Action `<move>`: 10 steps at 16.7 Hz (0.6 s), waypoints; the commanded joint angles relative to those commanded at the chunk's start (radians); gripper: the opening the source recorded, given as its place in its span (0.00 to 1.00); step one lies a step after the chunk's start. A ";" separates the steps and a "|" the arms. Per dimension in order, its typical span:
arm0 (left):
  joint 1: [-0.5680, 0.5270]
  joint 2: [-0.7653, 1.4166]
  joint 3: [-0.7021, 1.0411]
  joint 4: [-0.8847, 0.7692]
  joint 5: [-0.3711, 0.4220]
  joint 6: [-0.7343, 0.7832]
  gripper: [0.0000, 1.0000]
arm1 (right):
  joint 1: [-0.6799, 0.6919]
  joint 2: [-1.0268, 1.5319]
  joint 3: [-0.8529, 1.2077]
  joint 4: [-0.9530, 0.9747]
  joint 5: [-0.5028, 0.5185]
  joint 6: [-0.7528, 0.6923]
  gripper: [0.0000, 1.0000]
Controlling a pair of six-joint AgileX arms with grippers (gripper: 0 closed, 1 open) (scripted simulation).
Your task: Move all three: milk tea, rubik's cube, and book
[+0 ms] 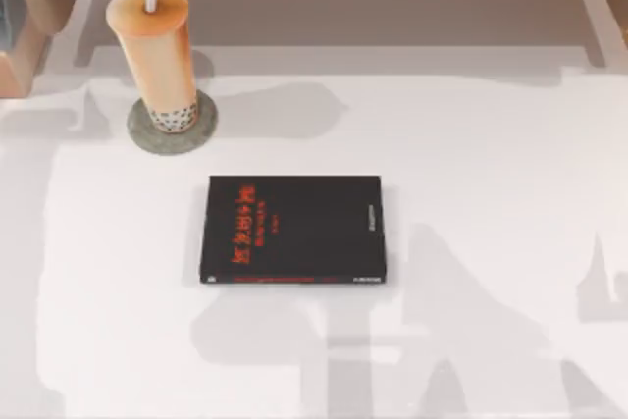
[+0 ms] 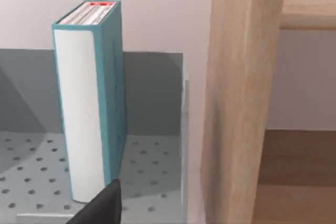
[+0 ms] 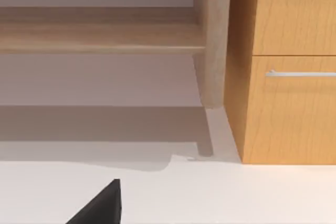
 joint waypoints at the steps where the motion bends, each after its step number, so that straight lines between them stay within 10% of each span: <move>1: 0.015 0.118 0.062 0.052 0.018 0.000 1.00 | 0.000 0.000 0.000 0.000 0.000 0.000 1.00; 10: 0.113 0.878 0.466 0.417 0.139 -0.003 1.00 | 0.000 0.000 0.000 0.000 0.000 0.000 1.00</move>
